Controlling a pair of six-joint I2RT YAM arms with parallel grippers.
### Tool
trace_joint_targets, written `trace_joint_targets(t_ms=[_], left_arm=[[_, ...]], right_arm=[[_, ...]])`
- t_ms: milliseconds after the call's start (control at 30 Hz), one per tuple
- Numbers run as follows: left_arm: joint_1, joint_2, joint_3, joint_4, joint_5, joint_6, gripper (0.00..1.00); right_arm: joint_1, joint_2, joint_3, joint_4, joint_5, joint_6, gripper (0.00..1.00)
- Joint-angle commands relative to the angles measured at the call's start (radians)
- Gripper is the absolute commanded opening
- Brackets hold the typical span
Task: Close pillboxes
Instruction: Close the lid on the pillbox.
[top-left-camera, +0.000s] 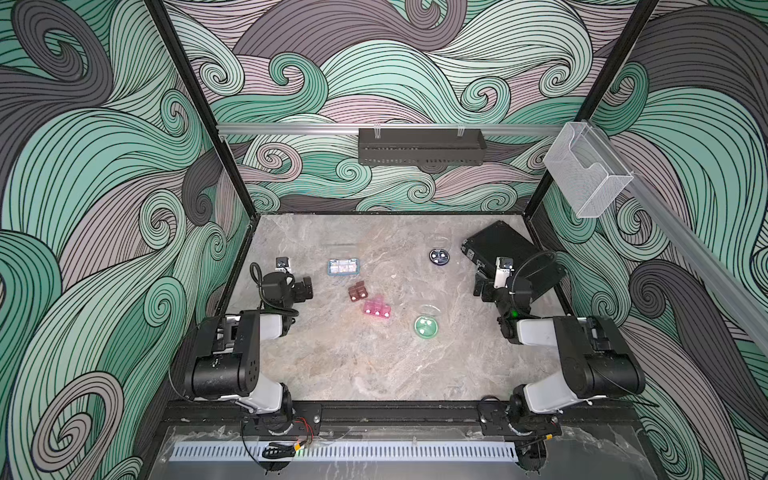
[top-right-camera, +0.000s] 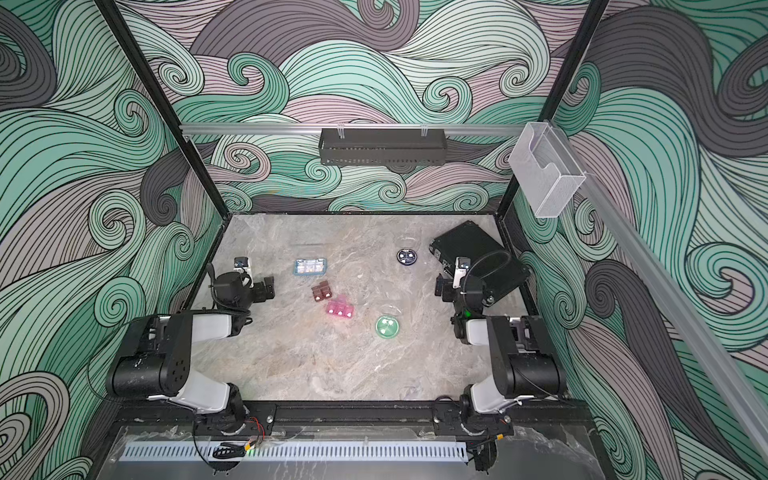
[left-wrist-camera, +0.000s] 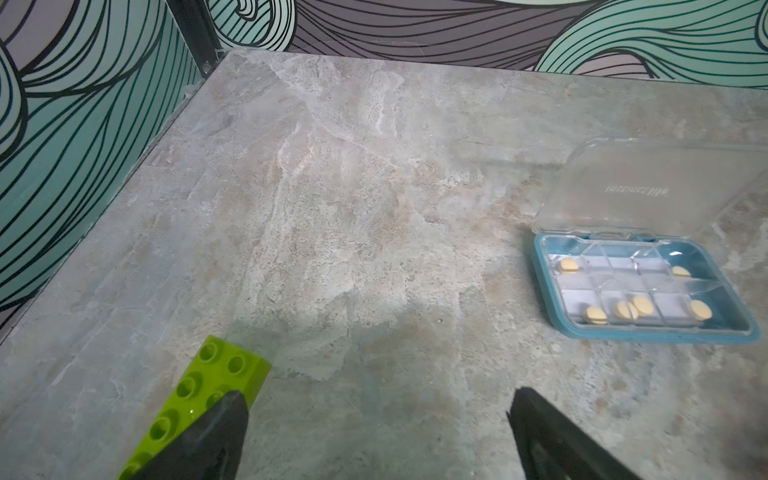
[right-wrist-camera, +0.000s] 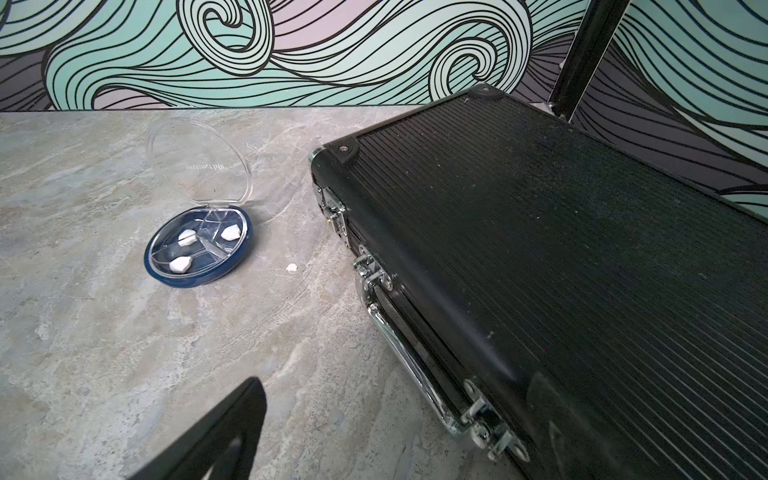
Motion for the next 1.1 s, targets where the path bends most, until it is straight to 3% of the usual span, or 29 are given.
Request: trace_joint_targets(t_ms=[0,933,967,1067], left_arm=[[-0.007,0.011,0.038,0.026,0.008,-0.015,0.99],[-0.008,0.008,0.034,0.033,0.004,-0.012,0.98],[-0.009,0.004,0.036,0.042,-0.014,-0.009,0.98],[-0.022,-0.111,0.108,-0.154,-0.151,-0.046,0.99]], right_arm=[[0.005,0.006,0.021,0.022,0.018,-0.005,1.0],[0.0,0.002,0.022,0.026,0.009,-0.002,1.0],[0.002,-0.013,0.035,0.002,0.018,0.0,1.0],[0.003,-0.155,0.203,-0.436,0.012,0.011,1.0]])
